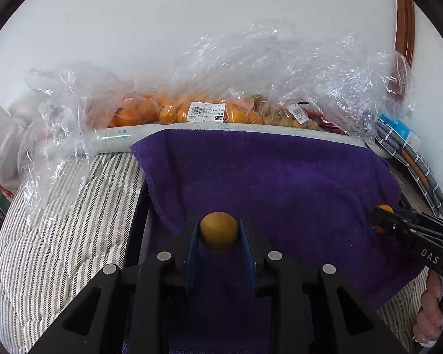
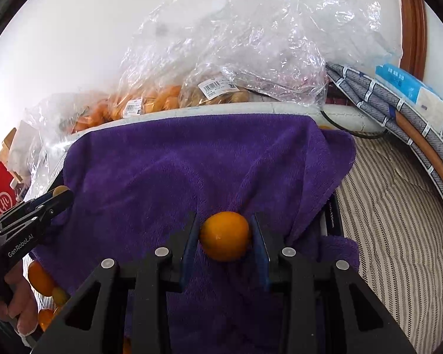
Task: Organize fruits
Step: 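Lift and carry both held fruits over the purple towel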
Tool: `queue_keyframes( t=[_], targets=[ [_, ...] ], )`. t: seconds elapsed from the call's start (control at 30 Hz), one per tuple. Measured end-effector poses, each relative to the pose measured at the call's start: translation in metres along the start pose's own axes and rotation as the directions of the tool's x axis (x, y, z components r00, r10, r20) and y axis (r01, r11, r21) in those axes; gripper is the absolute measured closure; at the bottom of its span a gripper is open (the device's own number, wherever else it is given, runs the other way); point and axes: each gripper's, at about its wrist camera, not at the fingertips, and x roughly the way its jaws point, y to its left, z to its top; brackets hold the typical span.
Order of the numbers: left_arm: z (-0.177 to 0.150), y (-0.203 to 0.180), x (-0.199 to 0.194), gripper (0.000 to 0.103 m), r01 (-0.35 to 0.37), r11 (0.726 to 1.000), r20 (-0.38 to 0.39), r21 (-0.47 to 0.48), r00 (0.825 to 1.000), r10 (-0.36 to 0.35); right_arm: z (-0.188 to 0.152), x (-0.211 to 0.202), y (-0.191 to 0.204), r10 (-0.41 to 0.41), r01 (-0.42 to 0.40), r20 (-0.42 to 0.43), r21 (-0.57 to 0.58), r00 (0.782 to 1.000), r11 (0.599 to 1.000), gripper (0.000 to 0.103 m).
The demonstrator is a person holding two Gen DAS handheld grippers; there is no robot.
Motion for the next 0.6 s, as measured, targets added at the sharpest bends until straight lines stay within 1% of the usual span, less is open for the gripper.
queue_keyframes(
  t=[0.07, 0.17, 0.23, 0.27, 0.33, 0.43, 0.5, 0.6],
  targets=[
    [0.0, 0.0, 0.0, 0.077, -0.001, 1.0, -0.004, -0.001, 1.0, 0.001, 0.001, -0.001, 0.001, -0.001, 0.001, 0.001, -0.006, 1.0, 1.0, 0.067],
    [0.001, 0.0, 0.0, 0.077, -0.001, 1.0, -0.003, 0.002, 1.0, 0.001, 0.002, -0.003, 0.0, 0.004, -0.004, 0.008, -0.007, 1.0, 1.0, 0.062],
    [0.001, 0.0, 0.001, 0.077, 0.0, 1.0, -0.006, 0.003, 1.0, 0.0, 0.002, -0.008, -0.001, 0.006, -0.006, 0.024, -0.007, 1.0, 1.0, 0.052],
    [0.001, 0.0, 0.001, 0.077, 0.0, 1.0, -0.009, 0.002, 1.0, 0.0, 0.003, -0.011, -0.001, 0.007, -0.006, 0.037, -0.007, 0.999, 1.0, 0.049],
    [0.0, 0.001, 0.002, 0.077, -0.003, 1.0, -0.013, -0.002, 1.0, 0.003, 0.004, -0.017, -0.001, 0.009, -0.009, 0.059, -0.004, 0.998, 1.0, 0.038],
    [0.0, 0.002, 0.003, 0.077, 0.005, 1.0, -0.018, -0.005, 1.0, -0.005, 0.005, -0.026, 0.0, 0.015, -0.014, 0.096, -0.01, 0.995, 1.0, 0.032],
    [0.0, 0.001, 0.003, 0.077, 0.01, 1.0, -0.016, -0.003, 1.0, -0.01, 0.005, -0.029, 0.001, 0.01, -0.008, 0.116, -0.013, 0.993, 1.0, 0.031],
    [-0.001, 0.0, 0.002, 0.077, 0.008, 1.0, -0.012, -0.001, 1.0, -0.008, 0.006, -0.033, 0.001, -0.02, 0.02, 0.137, -0.004, 0.99, 1.0, 0.03]
  ],
)
